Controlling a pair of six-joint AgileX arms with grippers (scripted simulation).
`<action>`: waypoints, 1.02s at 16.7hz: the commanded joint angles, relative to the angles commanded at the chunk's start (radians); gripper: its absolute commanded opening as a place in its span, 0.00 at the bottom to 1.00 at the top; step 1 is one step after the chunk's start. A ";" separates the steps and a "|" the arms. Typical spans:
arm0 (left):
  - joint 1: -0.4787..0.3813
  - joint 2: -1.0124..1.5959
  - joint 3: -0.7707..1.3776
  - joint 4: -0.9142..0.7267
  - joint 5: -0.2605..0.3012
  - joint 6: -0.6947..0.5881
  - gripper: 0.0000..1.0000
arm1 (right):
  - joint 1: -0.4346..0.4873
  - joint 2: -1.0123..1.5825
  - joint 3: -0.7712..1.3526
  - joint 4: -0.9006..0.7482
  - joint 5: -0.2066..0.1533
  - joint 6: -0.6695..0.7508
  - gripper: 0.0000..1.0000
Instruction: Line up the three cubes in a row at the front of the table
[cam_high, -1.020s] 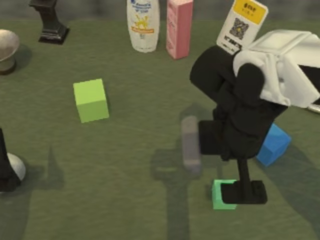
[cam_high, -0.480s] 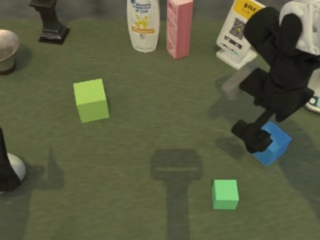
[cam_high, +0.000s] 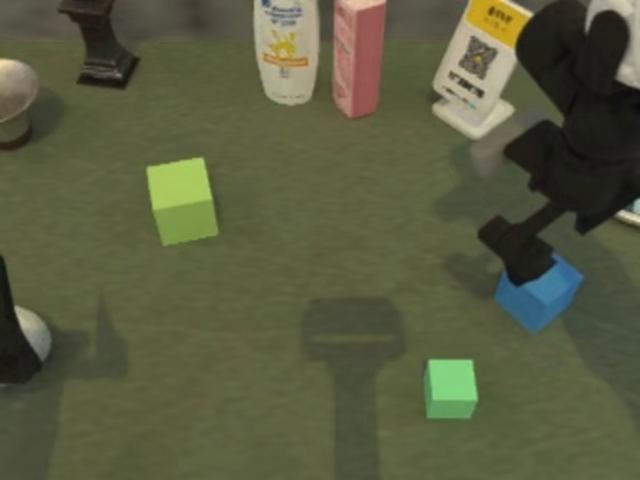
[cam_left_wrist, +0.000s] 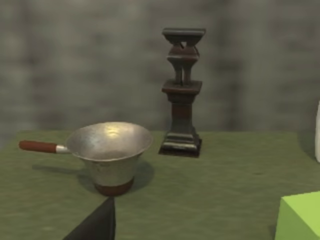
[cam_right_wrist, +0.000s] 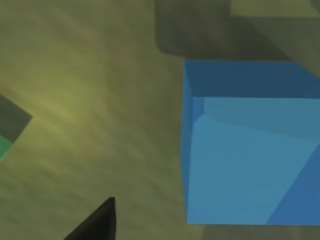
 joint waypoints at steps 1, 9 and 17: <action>0.000 0.000 0.000 0.000 0.000 0.000 1.00 | -0.001 0.006 -0.010 0.013 0.000 0.002 1.00; 0.000 0.000 0.000 0.000 0.000 0.000 1.00 | -0.002 0.125 -0.178 0.305 0.001 0.005 1.00; 0.000 0.000 0.000 0.000 0.000 0.000 1.00 | -0.002 0.131 -0.186 0.316 0.001 0.005 0.77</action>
